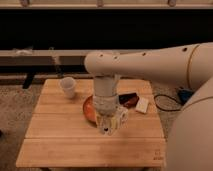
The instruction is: Stand the bottle upright
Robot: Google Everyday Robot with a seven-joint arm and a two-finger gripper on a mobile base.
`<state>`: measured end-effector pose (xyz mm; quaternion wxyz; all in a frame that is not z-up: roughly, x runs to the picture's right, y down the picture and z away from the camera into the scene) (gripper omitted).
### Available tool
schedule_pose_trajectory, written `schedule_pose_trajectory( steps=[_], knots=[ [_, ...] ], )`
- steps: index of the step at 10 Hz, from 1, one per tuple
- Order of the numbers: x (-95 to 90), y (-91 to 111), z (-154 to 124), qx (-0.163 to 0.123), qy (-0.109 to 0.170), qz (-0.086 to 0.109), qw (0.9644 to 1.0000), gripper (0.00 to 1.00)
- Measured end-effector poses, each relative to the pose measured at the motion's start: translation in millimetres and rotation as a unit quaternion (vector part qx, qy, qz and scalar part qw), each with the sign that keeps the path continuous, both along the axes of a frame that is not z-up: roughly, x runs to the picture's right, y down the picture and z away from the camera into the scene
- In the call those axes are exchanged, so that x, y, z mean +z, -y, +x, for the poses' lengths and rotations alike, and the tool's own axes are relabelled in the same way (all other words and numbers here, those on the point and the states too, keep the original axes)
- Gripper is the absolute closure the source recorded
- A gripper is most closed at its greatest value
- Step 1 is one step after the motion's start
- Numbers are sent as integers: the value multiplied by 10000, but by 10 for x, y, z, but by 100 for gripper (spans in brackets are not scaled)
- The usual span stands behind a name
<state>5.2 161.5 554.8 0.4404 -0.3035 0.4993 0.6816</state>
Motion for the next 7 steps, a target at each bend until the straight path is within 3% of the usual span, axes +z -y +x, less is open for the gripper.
schedule_pose_trajectory(
  steps=[6, 7],
  knots=[
    [8, 1, -9, 16, 1, -15, 10000, 100],
    [66, 20, -29, 205, -27, -95, 9997, 100]
  ],
)
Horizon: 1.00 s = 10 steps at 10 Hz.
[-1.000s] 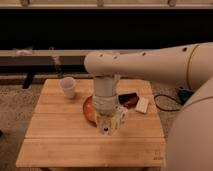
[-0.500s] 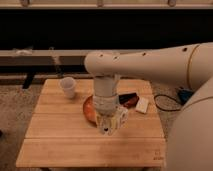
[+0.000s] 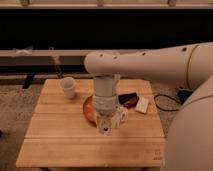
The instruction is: Stand the bottle upright
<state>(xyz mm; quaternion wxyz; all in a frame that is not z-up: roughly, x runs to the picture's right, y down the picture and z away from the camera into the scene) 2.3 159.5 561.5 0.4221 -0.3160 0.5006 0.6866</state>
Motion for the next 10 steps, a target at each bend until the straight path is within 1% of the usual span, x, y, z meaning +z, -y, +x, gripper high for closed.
schedule_pose_trajectory(
  steps=[1, 2, 3, 4, 5, 6, 7, 8, 9, 10],
  knots=[
    [76, 41, -16, 382, 20, -121, 9992, 100],
    [118, 77, -16, 745, 63, -188, 9970, 100],
    [152, 100, -8, 1338, 161, -272, 9905, 100],
    [181, 115, 41, 1902, 232, -305, 9810, 100],
    [193, 116, 79, 2322, 295, -309, 9717, 100],
    [182, 109, 125, 2770, 375, -307, 9596, 100],
    [160, 75, 217, 3360, 454, -310, 9402, 100],
    [157, 38, 216, 3702, 575, -427, 9262, 100],
    [160, 20, 176, 3889, 703, -542, 9170, 100],
    [165, -10, 112, 4040, 851, -630, 9086, 100]
  ],
)
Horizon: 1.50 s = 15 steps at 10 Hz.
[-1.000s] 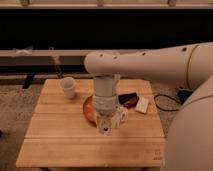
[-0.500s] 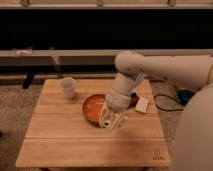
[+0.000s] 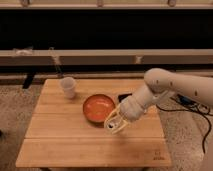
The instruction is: Stand the bottle upright
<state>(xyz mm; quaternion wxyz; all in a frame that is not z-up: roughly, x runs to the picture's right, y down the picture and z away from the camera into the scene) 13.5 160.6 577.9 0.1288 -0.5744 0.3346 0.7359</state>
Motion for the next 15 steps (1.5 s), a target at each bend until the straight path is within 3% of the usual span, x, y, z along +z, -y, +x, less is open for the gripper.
schedule_pose_trajectory(
  steps=[1, 3, 6, 10, 12, 15],
  knots=[
    [51, -37, 13, 294, 112, -36, 9995, 100],
    [142, -89, -36, 602, 325, -127, 9976, 100],
    [320, -215, -70, 792, 579, -343, 9946, 100],
    [442, -229, -116, 791, 991, -653, 9898, 100],
    [464, -200, -63, 735, 1079, -703, 9889, 100],
    [474, -161, -67, 281, 1231, -767, 9890, 100]
  ],
)
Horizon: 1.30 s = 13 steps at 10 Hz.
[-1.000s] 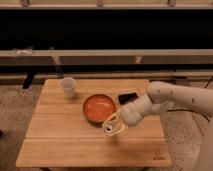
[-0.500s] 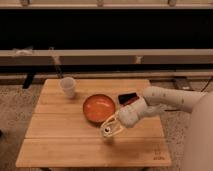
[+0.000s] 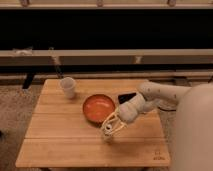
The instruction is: Stand the bottle upright
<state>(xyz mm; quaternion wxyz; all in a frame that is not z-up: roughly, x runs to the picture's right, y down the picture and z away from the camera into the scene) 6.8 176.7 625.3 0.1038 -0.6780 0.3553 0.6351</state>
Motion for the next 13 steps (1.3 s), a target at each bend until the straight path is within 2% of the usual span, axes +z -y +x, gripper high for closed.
schedule_pose_trajectory(
  steps=[2, 3, 4, 5, 8, 10, 13],
  knots=[
    [-9, 33, 8, -285, 67, 54, 9996, 98],
    [-11, 42, -9, -421, 126, 68, 9990, 92],
    [-12, 54, -13, -725, 284, 93, 9969, 70],
    [-10, 53, -72, -891, 431, 85, 9951, 57],
    [23, 22, -132, -1093, 674, 21, 9917, 29],
    [45, 0, -181, -1201, 805, -18, 9895, 20],
    [73, -17, -213, -1289, 876, -52, 9878, 20]
  ],
)
